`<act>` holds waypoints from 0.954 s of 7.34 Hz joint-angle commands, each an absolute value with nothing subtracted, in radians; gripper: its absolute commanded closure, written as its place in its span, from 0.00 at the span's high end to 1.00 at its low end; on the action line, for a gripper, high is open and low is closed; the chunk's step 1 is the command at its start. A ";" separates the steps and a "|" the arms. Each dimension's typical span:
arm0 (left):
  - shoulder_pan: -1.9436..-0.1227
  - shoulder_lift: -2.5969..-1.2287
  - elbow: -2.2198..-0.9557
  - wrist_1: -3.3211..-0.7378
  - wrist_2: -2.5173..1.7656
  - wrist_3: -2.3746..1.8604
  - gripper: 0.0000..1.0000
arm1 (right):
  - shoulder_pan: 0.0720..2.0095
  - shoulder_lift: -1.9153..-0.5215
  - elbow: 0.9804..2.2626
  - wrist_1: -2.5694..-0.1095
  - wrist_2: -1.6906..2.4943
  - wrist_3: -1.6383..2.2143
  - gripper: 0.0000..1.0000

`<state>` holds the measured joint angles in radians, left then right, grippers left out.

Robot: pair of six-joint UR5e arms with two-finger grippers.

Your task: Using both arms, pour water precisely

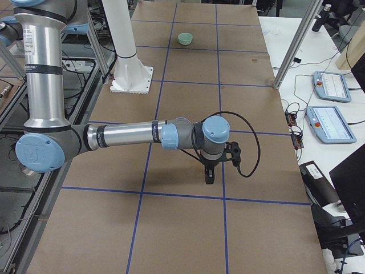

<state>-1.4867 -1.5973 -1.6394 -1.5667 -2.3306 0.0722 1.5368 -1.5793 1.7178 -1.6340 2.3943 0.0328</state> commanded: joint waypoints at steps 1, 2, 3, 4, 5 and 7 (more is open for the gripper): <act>-1.489 -1.588 -1.646 -1.563 -2.344 0.072 1.00 | 1.536 -1.578 1.718 -1.634 2.395 0.037 1.00; -1.491 -1.588 -1.646 -1.565 -2.342 0.072 1.00 | 1.537 -1.580 1.718 -1.634 2.395 0.037 1.00; -1.491 -1.588 -1.646 -1.565 -2.342 0.072 1.00 | 1.537 -1.582 1.720 -1.634 2.396 0.037 1.00; -1.491 -1.588 -1.646 -1.565 -2.342 0.072 1.00 | 1.537 -1.582 1.720 -1.634 2.395 0.037 1.00; -1.491 -1.588 -1.647 -1.565 -2.341 0.072 1.00 | 1.537 -1.586 1.718 -1.634 2.395 0.037 1.00; -1.491 -1.588 -1.646 -1.566 -2.339 0.072 1.00 | 1.537 -1.589 1.718 -1.634 2.393 0.037 1.00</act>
